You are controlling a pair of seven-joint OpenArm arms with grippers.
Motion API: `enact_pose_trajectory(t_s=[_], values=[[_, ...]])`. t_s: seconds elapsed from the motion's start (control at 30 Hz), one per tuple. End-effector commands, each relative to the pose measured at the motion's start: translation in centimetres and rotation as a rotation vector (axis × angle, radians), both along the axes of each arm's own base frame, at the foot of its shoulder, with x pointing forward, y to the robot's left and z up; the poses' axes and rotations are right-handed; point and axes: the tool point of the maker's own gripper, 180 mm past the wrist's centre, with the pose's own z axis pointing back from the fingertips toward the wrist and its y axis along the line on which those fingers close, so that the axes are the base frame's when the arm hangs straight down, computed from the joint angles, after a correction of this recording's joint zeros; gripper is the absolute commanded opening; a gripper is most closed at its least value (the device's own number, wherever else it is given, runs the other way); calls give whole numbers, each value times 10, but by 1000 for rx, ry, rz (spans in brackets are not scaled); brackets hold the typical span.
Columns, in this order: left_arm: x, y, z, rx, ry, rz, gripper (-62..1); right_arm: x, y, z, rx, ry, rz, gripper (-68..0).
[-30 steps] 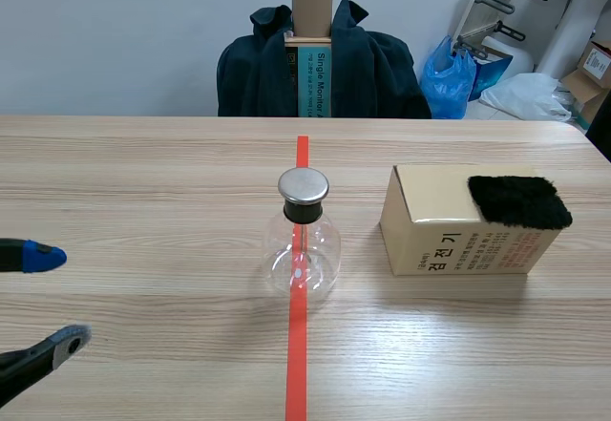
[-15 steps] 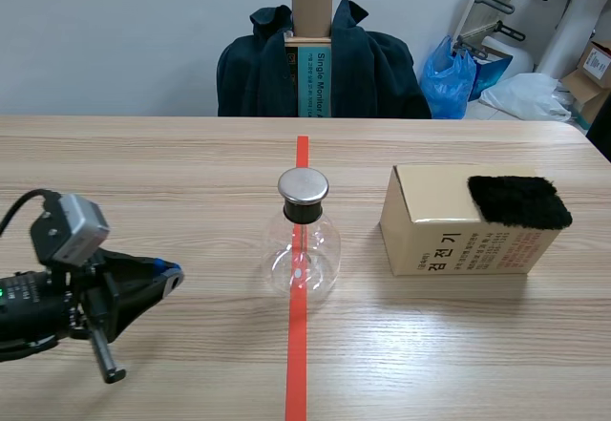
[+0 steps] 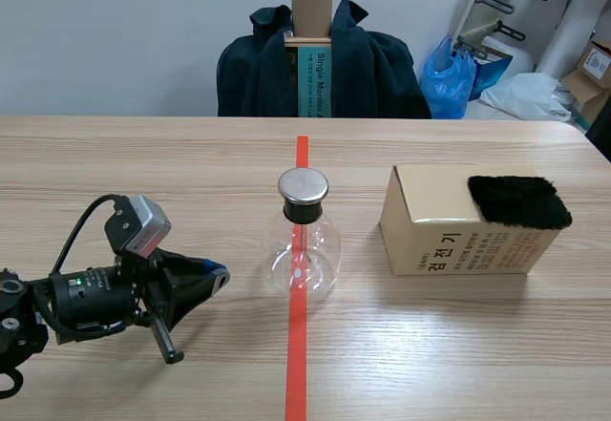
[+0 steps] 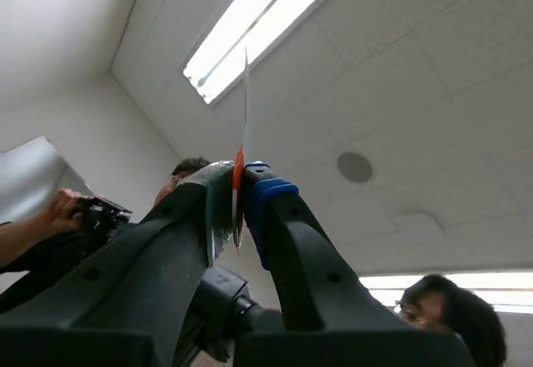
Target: Do the electroscope experiment.
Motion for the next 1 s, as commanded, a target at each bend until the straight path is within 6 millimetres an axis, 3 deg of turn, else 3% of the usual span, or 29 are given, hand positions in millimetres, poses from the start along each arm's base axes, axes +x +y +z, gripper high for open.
enact_pose_trajectory(t_s=[0.0, 0.27, 0.43, 0.67, 0.83, 0.97], values=[[7, -7, 15, -46, -42, -4, -581, -2, 12, 10, 2, -35, 45, -669], [9, -19, 12, -39, -64, -1, -581, 34, 54, -4, 96, 92, 217, -669], [11, -23, 12, -34, -79, 10, -581, 58, 95, -33, 100, 236, 310, -669], [11, -23, 13, -39, -84, 11, -581, 83, 157, -124, -20, 488, 405, -669], [11, -23, 13, -38, -84, 11, -581, 95, 179, -194, -107, 654, 418, -668], [11, -23, 13, -38, -84, 11, -581, 97, 188, -237, -162, 754, 434, -668]])
